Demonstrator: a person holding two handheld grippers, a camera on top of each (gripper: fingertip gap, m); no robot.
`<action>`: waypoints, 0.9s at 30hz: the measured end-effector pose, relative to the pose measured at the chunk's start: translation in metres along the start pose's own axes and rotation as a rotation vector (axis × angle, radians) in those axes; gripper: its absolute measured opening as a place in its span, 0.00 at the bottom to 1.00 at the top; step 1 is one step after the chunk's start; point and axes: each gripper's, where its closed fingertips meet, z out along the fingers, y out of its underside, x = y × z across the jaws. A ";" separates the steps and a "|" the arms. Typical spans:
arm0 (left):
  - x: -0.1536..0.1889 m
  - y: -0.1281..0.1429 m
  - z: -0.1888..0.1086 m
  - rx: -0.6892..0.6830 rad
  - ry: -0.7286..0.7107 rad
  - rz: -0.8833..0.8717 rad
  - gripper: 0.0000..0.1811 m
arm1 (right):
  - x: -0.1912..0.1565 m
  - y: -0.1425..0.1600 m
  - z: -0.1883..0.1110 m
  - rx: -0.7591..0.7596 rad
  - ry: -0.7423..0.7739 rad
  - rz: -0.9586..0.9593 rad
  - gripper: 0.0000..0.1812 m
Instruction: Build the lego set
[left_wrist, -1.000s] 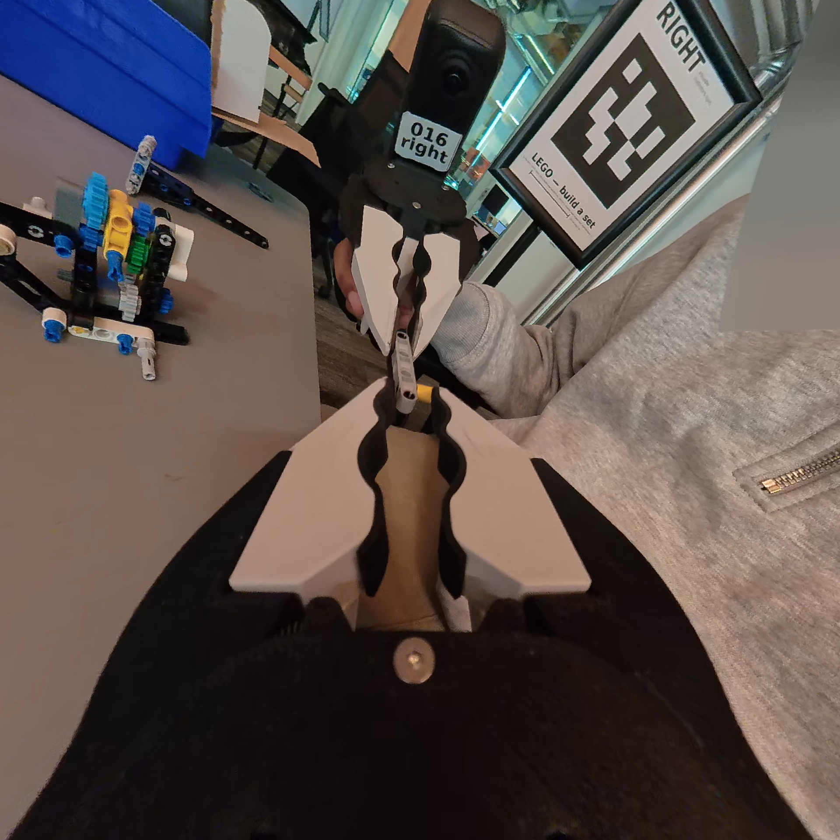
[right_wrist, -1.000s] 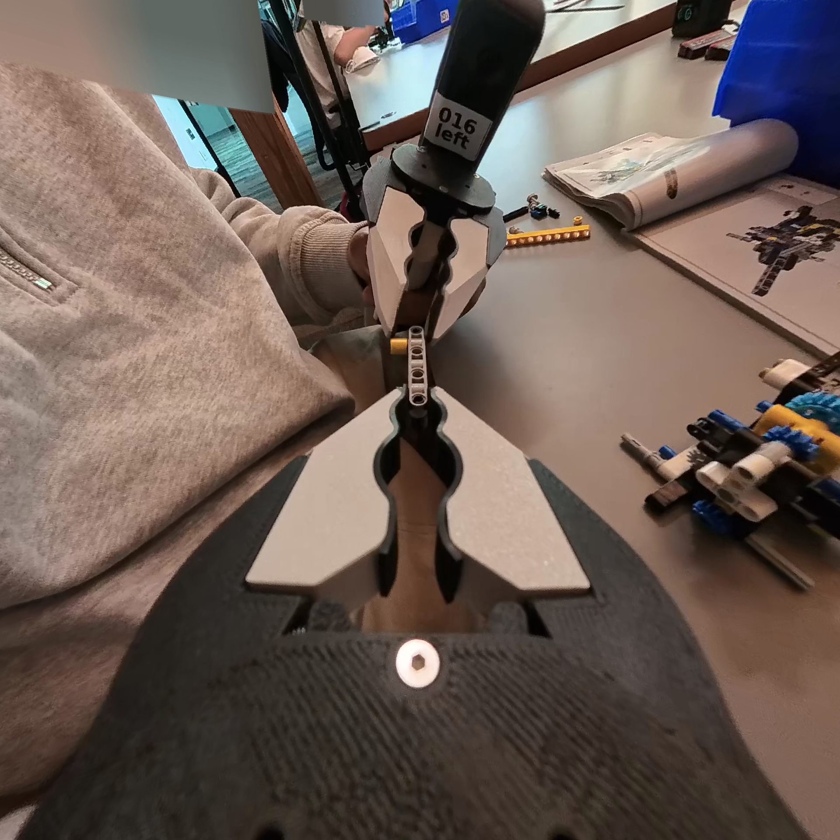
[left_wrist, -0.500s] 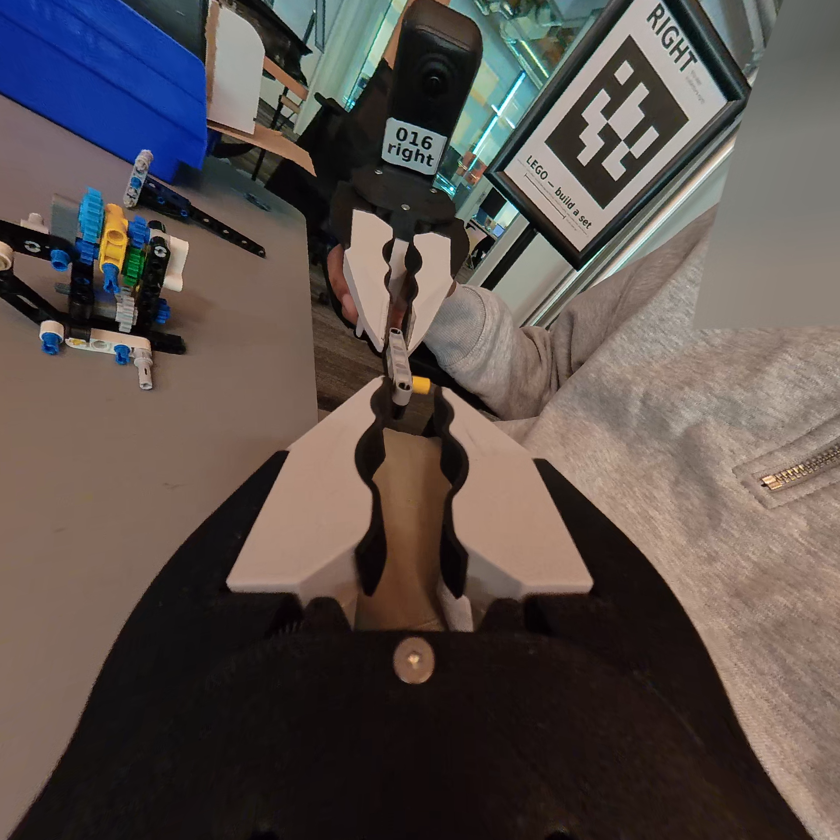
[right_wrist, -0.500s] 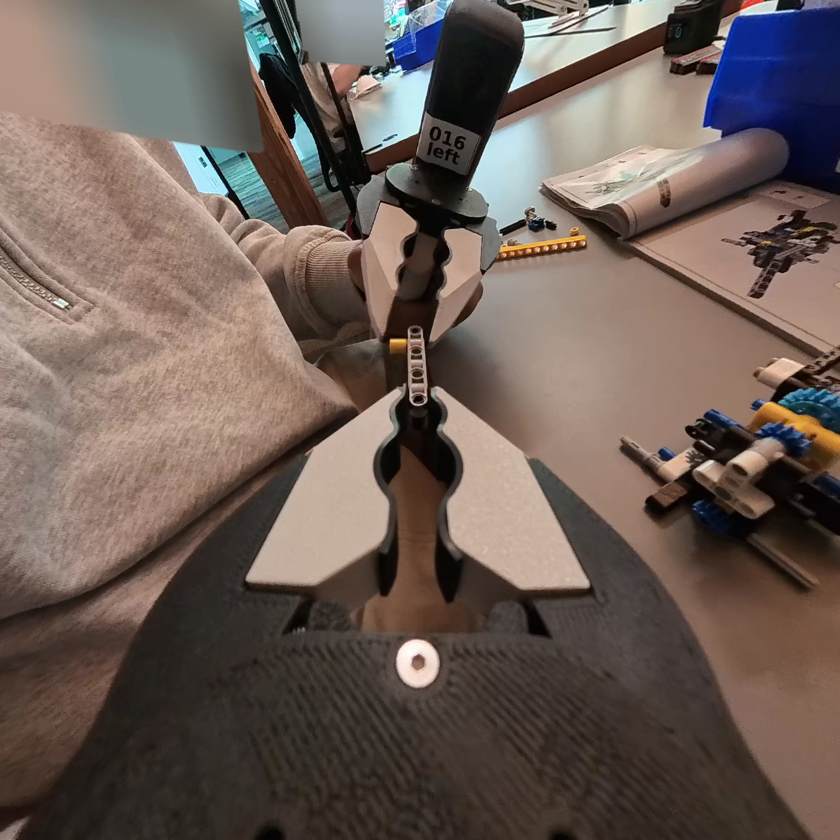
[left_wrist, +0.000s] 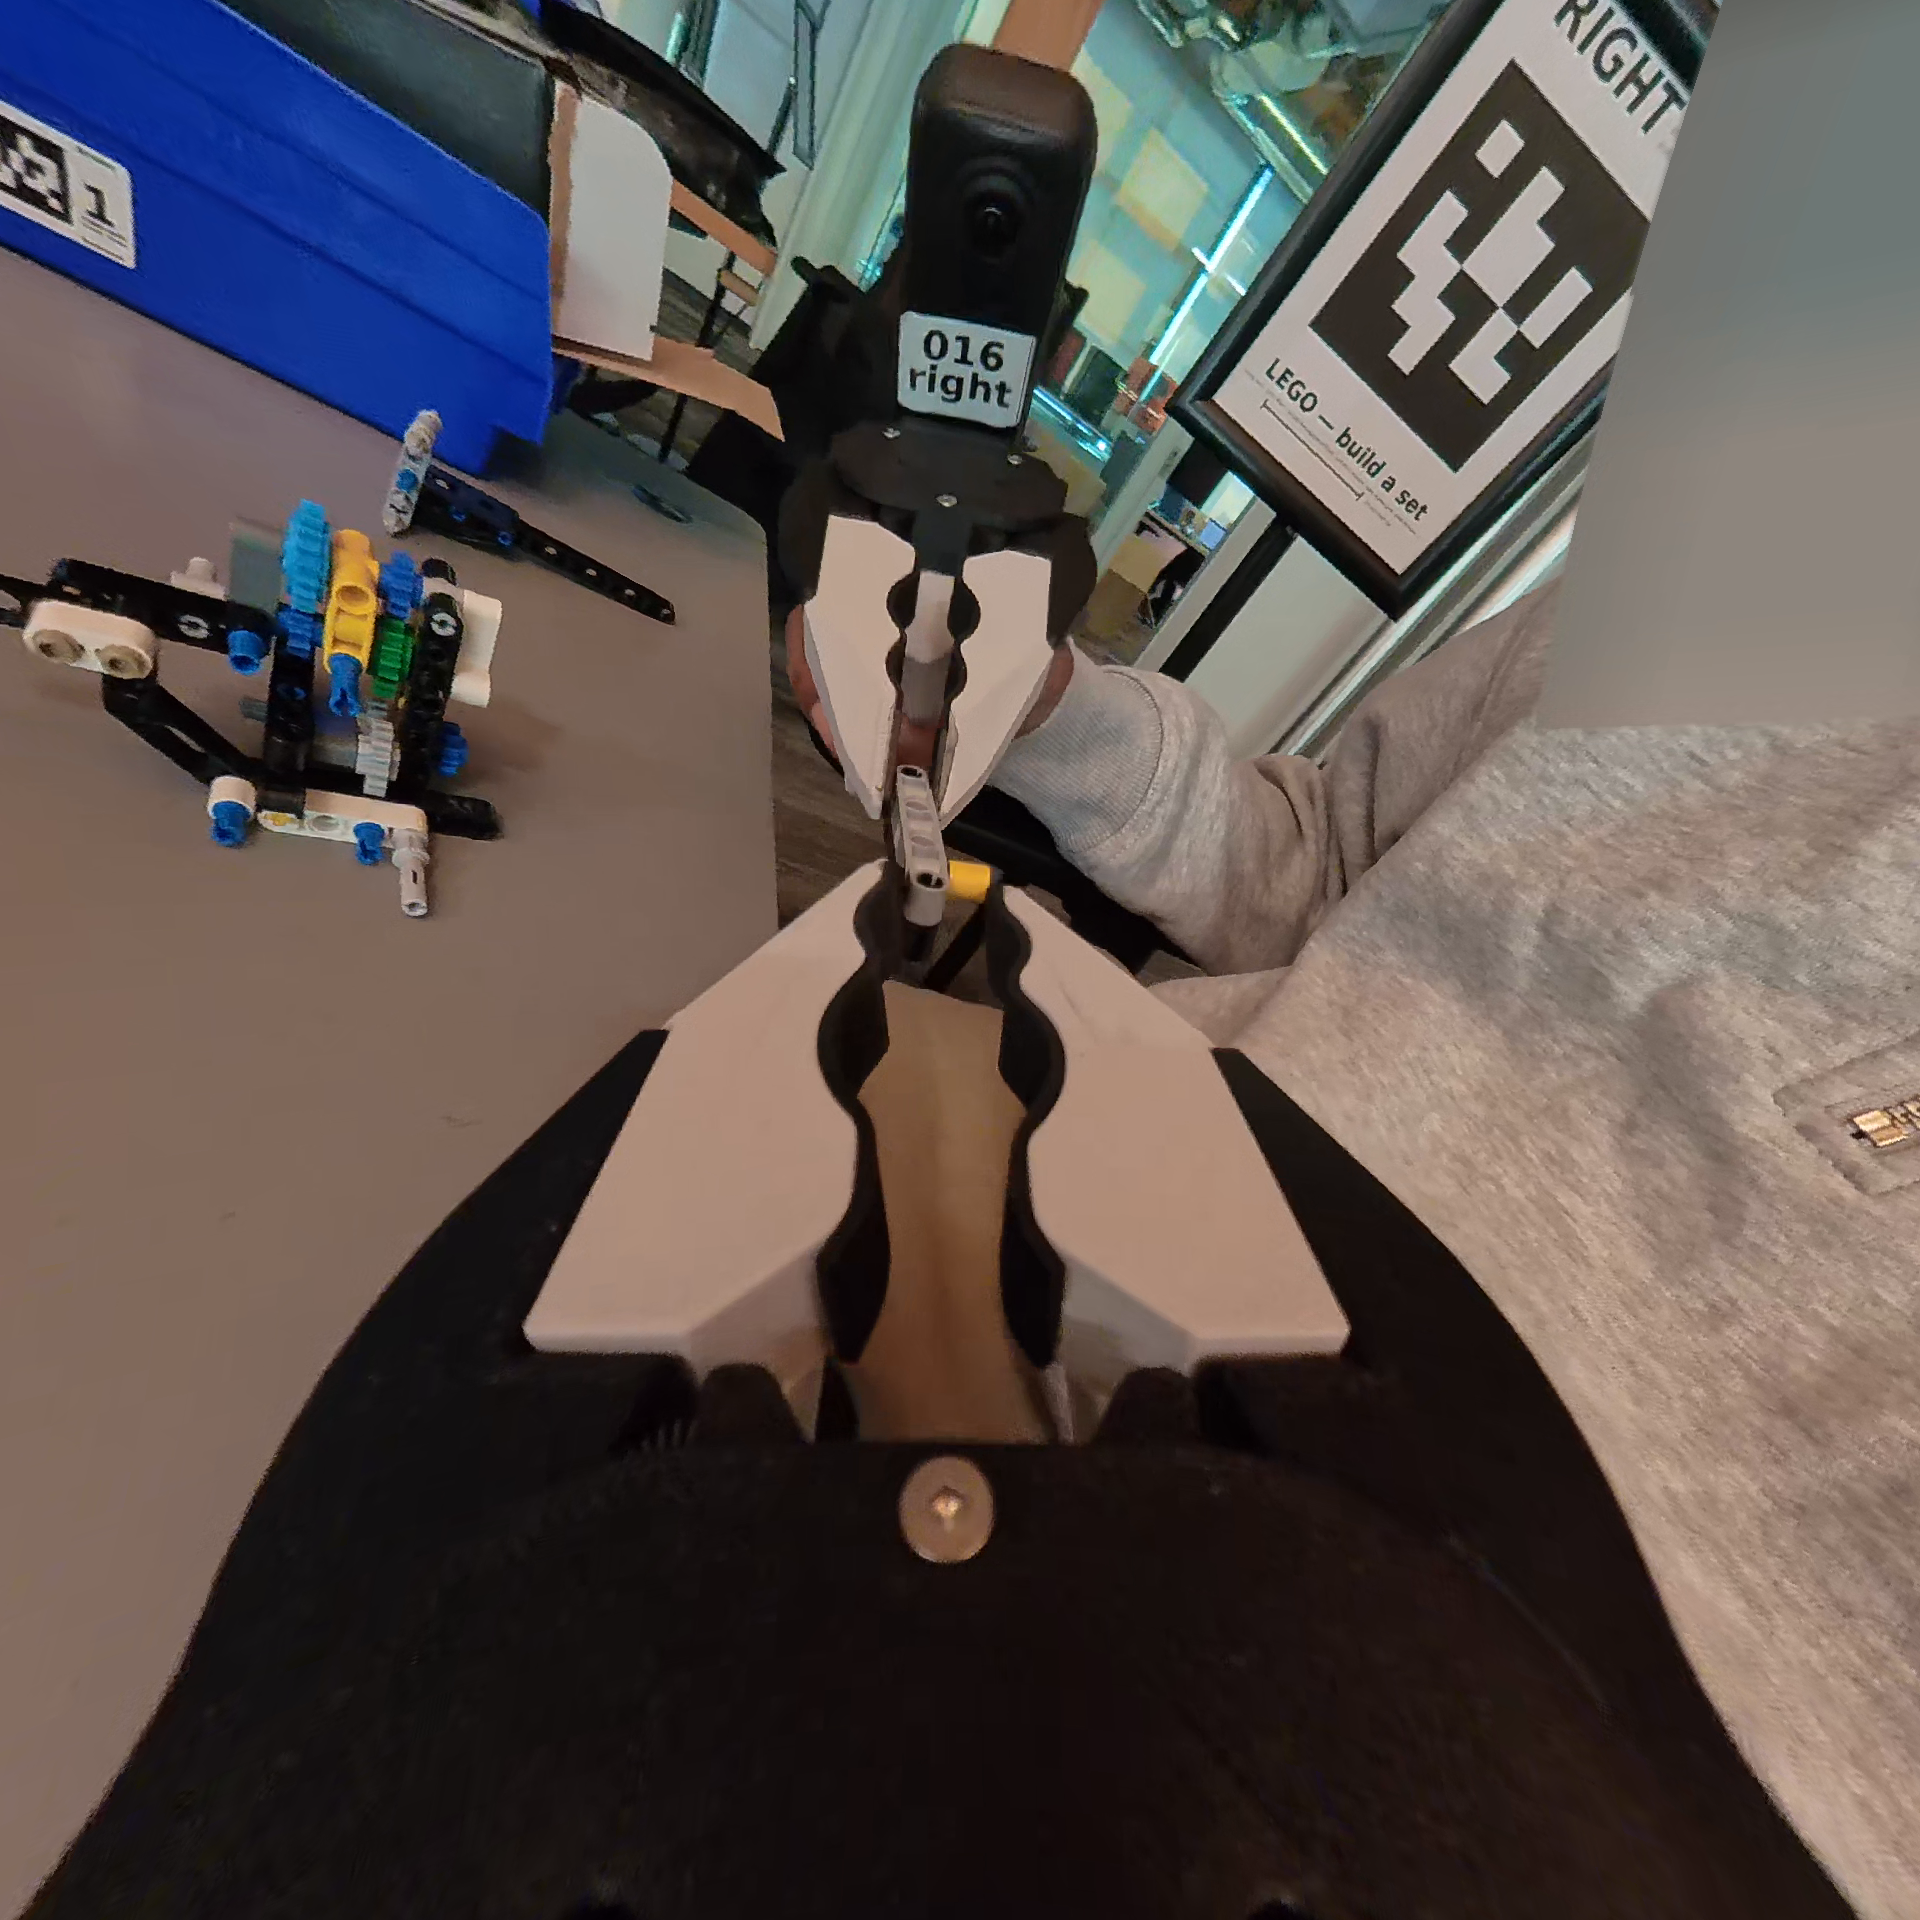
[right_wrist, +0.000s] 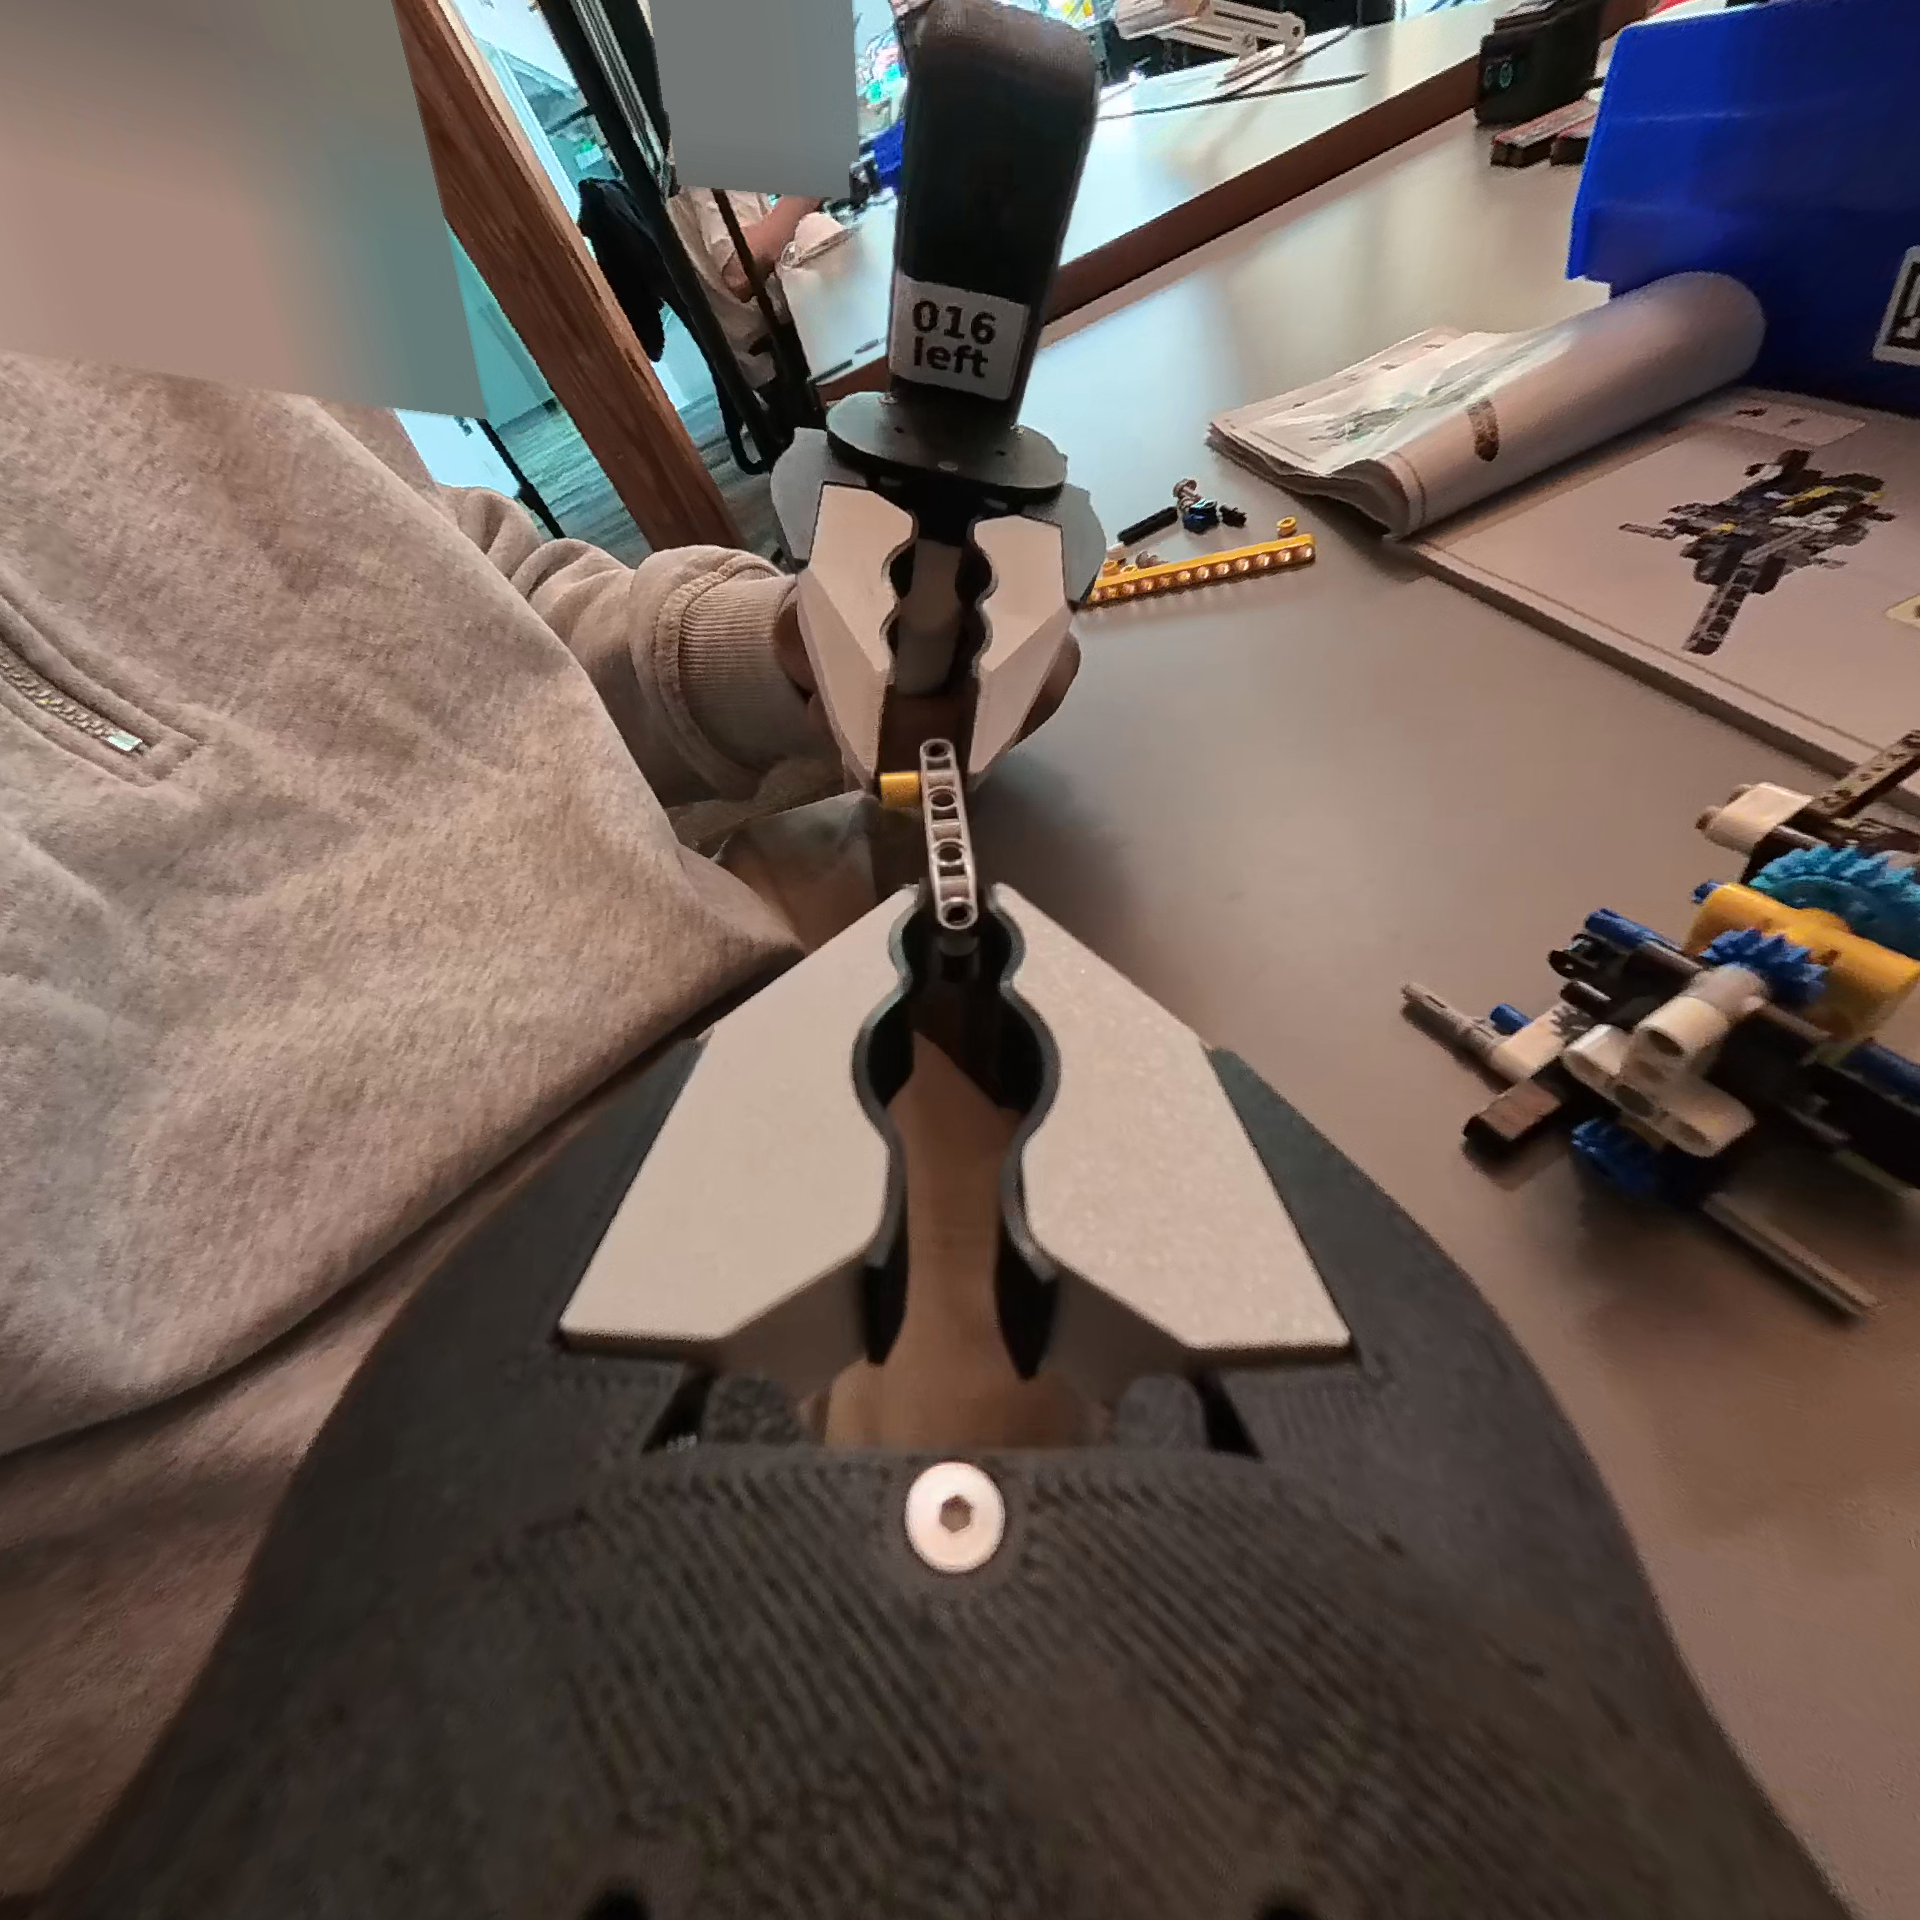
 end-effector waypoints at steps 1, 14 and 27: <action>-0.001 -0.001 0.000 0.007 -0.007 0.001 0.06 | 0.002 0.000 0.000 0.004 0.007 0.004 0.03; -0.029 -0.012 -0.012 0.077 -0.184 0.013 0.02 | 0.033 0.006 -0.001 -0.011 0.187 0.031 0.11; -0.049 -0.024 -0.028 0.158 -0.345 0.022 0.02 | 0.040 -0.009 0.007 0.057 0.264 0.056 0.09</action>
